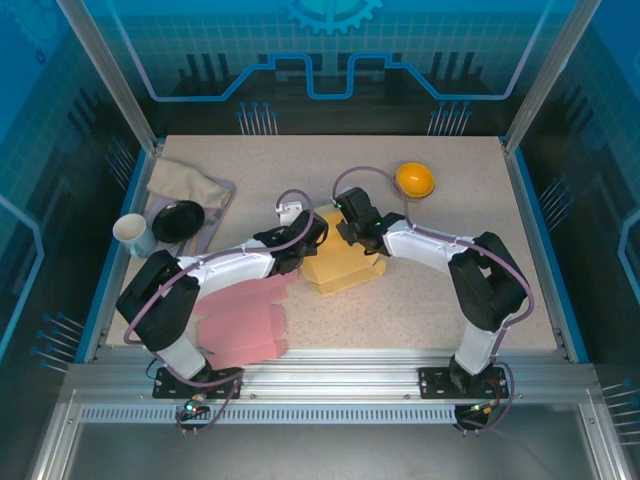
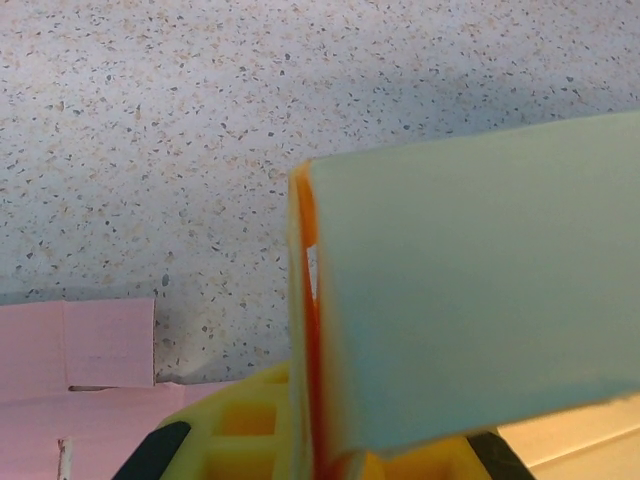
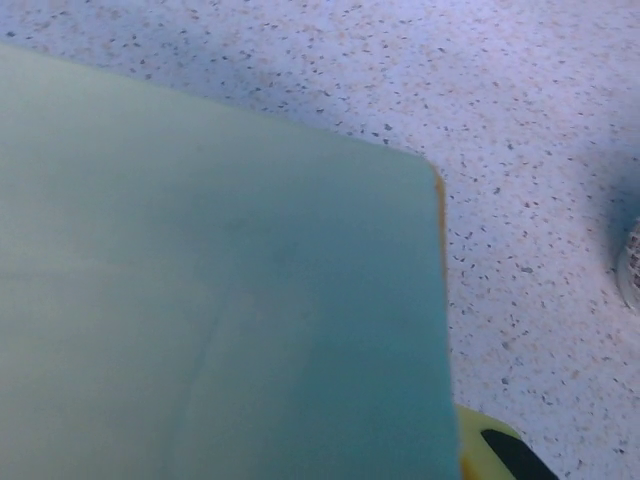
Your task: Fold the paper box
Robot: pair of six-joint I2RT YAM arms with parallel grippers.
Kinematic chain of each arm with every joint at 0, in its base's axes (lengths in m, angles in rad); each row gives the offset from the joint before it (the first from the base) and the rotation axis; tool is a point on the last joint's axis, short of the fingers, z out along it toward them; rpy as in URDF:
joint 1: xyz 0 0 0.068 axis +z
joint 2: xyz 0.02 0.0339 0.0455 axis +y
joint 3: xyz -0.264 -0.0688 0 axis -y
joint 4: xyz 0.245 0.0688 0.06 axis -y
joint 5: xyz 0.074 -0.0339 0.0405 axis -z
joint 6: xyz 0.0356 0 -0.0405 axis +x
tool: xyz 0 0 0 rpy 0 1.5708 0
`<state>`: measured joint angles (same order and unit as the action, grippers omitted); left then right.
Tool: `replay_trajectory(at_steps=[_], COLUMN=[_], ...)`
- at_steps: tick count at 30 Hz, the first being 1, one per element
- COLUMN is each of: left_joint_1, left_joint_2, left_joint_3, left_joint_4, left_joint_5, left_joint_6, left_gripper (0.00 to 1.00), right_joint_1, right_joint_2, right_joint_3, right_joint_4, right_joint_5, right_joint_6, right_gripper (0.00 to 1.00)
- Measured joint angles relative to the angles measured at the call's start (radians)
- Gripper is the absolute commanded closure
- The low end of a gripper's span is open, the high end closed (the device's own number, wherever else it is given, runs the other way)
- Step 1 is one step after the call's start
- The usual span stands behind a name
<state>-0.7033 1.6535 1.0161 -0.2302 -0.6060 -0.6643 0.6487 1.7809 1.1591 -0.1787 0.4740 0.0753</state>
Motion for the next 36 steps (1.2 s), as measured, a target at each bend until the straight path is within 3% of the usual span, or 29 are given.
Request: replay_trajectory(at_steps=[7, 14, 19, 24, 30, 36], left_joint_1=[-0.008, -0.011, -0.011, -0.011, -0.011, -0.01], left_joint_2=[0.005, 0.008, 0.019, 0.02, 0.024, 0.028], left_joint_3=[0.01, 0.01, 0.01, 0.011, 0.019, 0.025], left_joint_4=[0.004, 0.006, 0.003, 0.0, -0.003, -0.008], left_joint_5=[-0.003, -0.003, -0.009, -0.016, -0.018, -0.018], left_joint_6=[-0.018, -0.018, -0.018, -0.019, -0.019, -0.019], left_gripper=[0.98, 0.98, 0.98, 0.98, 0.98, 0.98], right_joint_1=[0.009, 0.005, -0.009, -0.037, -0.103, -0.119], right_joint_2=[0.029, 0.032, 0.03, 0.011, -0.018, -0.014], right_joint_3=[0.038, 0.042, 0.031, 0.013, -0.034, -0.034], right_joint_4=[-0.042, -0.056, -0.046, -0.032, 0.034, 0.043], right_joint_5=[0.088, 0.085, 0.027, -0.031, -0.191, -0.238], right_joint_6=[0.071, 0.129, 0.137, 0.145, 0.143, 0.137], right_gripper=[0.79, 0.79, 0.79, 0.63, 0.63, 0.64])
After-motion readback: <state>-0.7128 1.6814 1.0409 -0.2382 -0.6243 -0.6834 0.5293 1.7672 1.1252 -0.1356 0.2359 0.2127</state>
